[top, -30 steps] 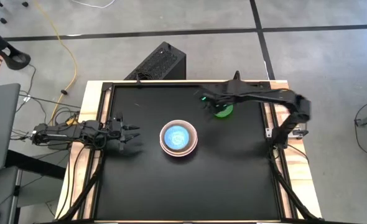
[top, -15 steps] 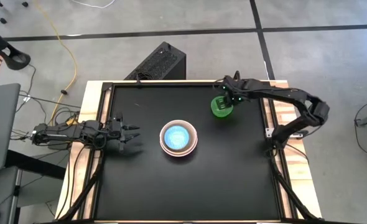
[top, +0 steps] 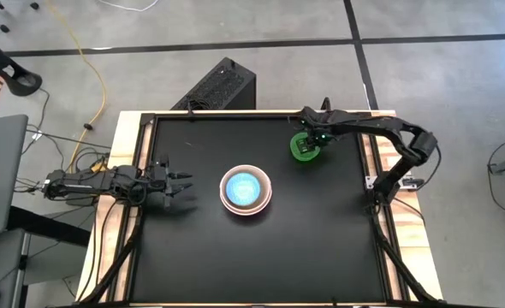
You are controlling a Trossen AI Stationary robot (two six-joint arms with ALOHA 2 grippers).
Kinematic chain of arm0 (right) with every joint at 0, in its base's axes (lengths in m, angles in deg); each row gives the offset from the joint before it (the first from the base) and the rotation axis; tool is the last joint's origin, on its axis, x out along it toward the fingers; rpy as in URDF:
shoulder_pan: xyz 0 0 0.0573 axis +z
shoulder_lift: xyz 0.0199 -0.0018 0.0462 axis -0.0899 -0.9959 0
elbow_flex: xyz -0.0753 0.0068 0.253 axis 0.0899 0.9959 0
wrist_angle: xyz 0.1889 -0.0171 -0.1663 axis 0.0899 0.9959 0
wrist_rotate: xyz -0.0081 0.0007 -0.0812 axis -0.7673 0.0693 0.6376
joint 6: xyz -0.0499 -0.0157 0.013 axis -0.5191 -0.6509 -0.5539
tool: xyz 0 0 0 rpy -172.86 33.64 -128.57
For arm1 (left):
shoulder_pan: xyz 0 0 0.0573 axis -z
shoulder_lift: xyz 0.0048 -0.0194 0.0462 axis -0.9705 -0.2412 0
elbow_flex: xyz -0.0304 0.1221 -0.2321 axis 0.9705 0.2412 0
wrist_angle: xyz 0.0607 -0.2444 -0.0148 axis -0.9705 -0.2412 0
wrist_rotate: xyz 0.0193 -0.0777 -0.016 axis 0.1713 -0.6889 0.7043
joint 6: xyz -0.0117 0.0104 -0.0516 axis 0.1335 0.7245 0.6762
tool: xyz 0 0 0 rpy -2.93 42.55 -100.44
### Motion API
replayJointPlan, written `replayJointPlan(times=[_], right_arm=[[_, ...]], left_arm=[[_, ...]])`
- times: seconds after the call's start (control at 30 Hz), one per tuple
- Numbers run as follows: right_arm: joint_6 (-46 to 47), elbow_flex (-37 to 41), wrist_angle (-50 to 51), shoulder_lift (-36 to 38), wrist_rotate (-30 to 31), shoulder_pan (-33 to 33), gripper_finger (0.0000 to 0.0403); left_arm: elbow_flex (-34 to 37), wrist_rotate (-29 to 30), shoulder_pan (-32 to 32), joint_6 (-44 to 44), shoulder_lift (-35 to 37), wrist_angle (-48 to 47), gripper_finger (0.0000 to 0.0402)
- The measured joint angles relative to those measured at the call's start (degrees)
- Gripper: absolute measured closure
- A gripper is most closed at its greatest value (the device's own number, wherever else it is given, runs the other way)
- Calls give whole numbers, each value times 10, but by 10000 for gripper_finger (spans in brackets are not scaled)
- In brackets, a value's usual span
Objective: Nest bowls inside each other
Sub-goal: Stack the green bowl on the blue bowl
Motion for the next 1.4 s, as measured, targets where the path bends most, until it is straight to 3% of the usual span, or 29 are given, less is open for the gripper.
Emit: replayJointPlan(times=[0.1, 0.27, 0.33, 0.57, 0.8, 0.97, 1.13, 1.4], right_arm=[[-9, 0, 1, -6, -19, -6, 211], [-14, 0, 13, 8, -58, -19, 359], [-13, -1, 18, 23, -68, -21, 386], [22, -25, 37, 108, -91, 12, 397], [83, -145, 95, 140, -51, 134, 400], [105, -259, 116, 82, -7, 246, 401], [107, -369, 119, -21, -6, 321, 402], [102, -538, 205, -180, -9, 370, 402]], left_arm=[[0, 0, 0, 0, 0, 0, 274], [0, 0, 0, 0, 0, 0, 274], [0, 0, 0, 0, 0, 0, 274], [0, 0, 0, 0, 0, 0, 274], [0, 0, 0, 0, 0, 0, 274], [0, 0, 0, 0, 0, 0, 274], [0, 0, 0, 0, 0, 0, 274], [0, 0, 0, 0, 0, 0, 274]])
